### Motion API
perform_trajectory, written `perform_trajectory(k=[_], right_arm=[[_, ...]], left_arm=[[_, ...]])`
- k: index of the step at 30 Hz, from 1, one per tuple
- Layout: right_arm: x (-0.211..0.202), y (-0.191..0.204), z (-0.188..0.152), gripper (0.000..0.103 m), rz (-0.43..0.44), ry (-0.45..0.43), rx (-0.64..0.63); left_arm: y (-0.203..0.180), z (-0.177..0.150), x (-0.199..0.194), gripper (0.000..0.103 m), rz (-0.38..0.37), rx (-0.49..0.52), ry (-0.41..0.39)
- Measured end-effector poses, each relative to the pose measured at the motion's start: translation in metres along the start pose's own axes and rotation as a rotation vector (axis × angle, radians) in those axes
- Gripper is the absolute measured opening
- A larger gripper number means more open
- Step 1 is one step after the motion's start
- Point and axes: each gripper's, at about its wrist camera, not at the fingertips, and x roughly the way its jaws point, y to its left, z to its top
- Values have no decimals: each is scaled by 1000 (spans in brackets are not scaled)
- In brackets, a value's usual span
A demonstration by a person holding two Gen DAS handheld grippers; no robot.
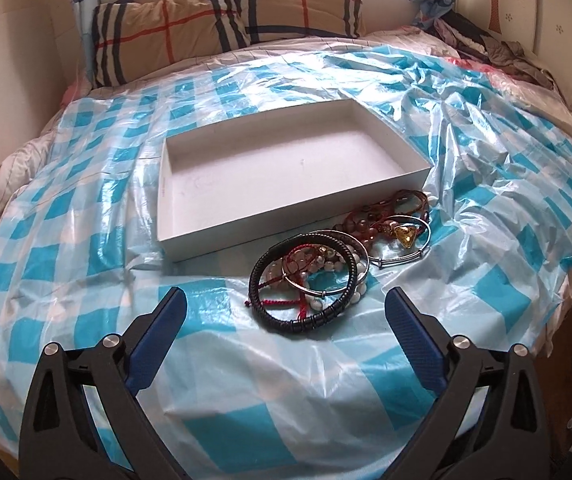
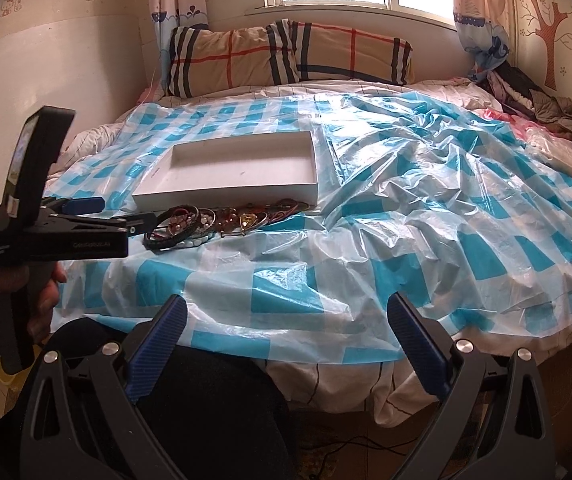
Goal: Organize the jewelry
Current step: 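Lower the left tool and grasp the black braided leather bracelet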
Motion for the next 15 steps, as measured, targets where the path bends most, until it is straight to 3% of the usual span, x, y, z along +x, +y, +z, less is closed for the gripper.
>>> perform_trajectory(k=[9, 11, 12, 15], right_arm=[[20, -8, 3, 96, 10, 23, 20], [22, -8, 3, 96, 11, 25, 21], [22, -8, 3, 96, 11, 26, 20], [24, -8, 4, 96, 14, 26, 17]], left_arm=[[4, 13, 53, 95, -93, 35, 102], [4, 11, 59, 89, -127, 36, 120], [3, 10, 62, 77, -134, 45, 134], [-1, 8, 65, 69, -158, 63, 136]])
